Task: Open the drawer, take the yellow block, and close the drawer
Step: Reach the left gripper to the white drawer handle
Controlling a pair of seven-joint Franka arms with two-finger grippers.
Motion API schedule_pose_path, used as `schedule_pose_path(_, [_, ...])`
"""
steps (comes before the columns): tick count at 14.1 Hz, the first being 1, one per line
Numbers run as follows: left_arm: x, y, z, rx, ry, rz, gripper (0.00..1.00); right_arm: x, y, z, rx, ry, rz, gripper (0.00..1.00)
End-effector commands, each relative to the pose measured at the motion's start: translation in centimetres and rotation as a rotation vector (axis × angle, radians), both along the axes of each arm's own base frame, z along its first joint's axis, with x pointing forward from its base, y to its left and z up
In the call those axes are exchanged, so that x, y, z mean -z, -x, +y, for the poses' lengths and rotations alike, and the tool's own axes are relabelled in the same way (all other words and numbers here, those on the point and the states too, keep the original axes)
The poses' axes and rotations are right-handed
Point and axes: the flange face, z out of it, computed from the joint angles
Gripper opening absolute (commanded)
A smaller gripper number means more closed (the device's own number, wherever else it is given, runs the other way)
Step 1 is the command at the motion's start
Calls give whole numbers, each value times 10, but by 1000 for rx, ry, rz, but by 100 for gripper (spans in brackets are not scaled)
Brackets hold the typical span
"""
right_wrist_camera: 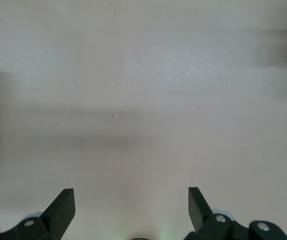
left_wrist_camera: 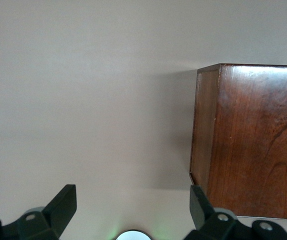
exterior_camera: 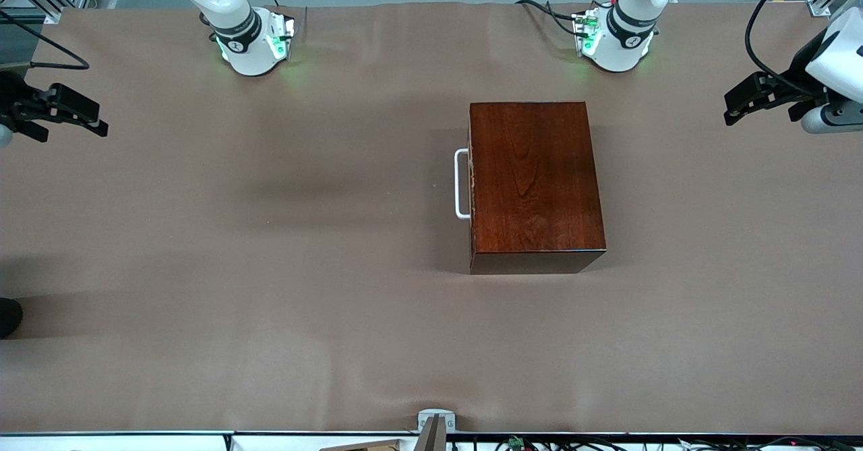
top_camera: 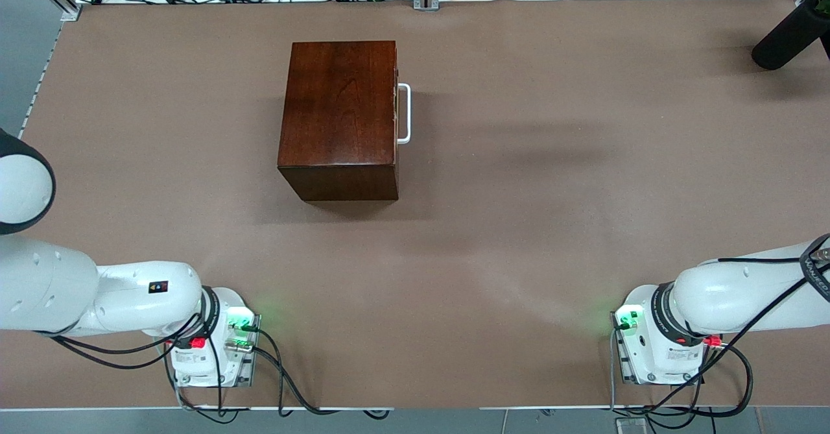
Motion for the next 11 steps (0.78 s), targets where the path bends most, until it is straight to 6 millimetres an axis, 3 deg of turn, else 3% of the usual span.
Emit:
schedule_pose_path(1, [-5, -1, -1, -3, -12, 5, 100, -2, 0, -4, 10, 2, 3, 100])
schedule_pose_path(5, [0, -3, -12, 32, -3, 14, 100, -2, 0, -4, 10, 2, 3, 100])
schedule_pose_path(8, [20, -8, -101, 160, -12, 36, 100, -2, 0, -4, 10, 2, 3, 100])
schedule_pose_path(11, [34, -11, -196, 140, -15, 28, 100, -2, 0, -4, 10, 2, 3, 100])
